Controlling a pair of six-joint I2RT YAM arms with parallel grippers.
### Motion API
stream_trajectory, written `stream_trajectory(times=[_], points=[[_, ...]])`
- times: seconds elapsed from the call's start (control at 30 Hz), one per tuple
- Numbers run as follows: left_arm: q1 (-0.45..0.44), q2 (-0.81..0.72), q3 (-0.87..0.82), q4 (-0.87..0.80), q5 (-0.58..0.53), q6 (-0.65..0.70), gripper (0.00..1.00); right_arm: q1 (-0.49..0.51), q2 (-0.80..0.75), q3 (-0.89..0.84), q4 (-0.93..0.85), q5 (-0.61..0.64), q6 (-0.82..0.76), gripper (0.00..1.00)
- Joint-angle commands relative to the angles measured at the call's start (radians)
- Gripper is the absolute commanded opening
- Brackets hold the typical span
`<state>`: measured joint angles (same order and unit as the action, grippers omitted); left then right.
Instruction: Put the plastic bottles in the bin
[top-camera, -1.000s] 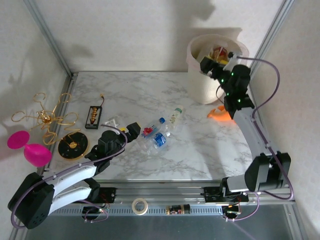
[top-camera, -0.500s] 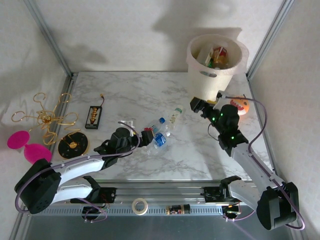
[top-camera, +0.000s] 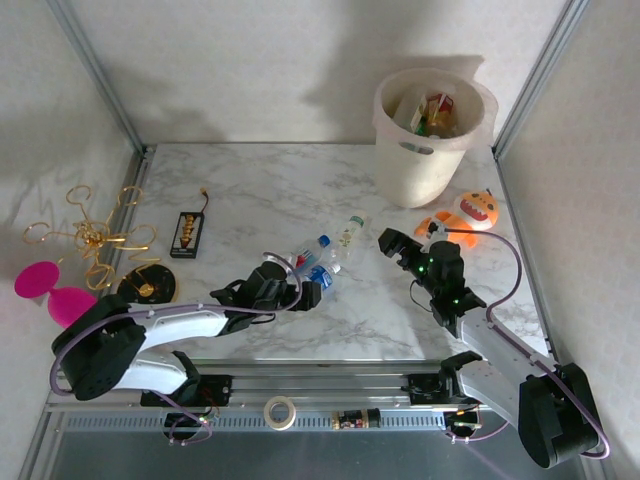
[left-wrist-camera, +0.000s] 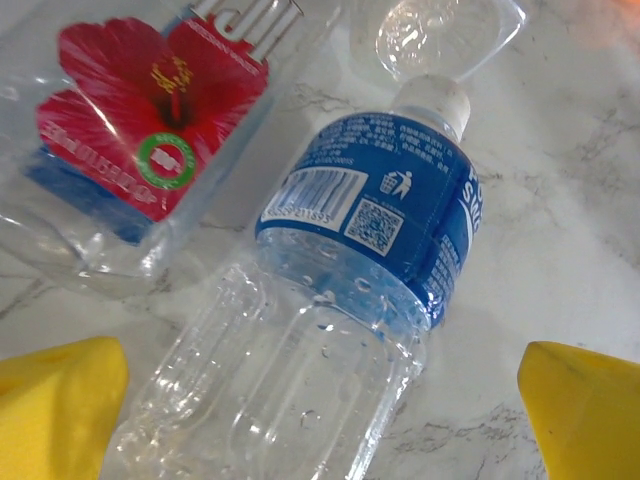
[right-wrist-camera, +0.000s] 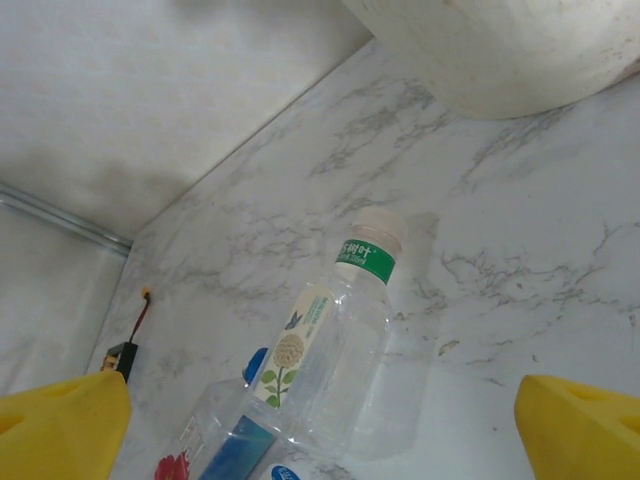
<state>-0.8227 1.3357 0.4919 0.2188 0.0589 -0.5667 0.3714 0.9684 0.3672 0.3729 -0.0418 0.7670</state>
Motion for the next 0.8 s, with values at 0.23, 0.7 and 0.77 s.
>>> stream_trajectory(times=[0.23,0.7,0.77], points=[[-0.08,0.078,0.057,-0.059,0.02,0.014,0.99,0.009,0.038,0.01,0.076,0.041,0.002,0.99],[-0.089,0.232,0.166,-0.094,0.054,0.104,0.75,0.009,0.064,0.01,0.084,0.04,0.005,0.99],[-0.09,0.237,0.176,-0.1,0.055,0.11,0.68,0.009,0.067,0.01,0.086,0.042,0.006,0.99]])
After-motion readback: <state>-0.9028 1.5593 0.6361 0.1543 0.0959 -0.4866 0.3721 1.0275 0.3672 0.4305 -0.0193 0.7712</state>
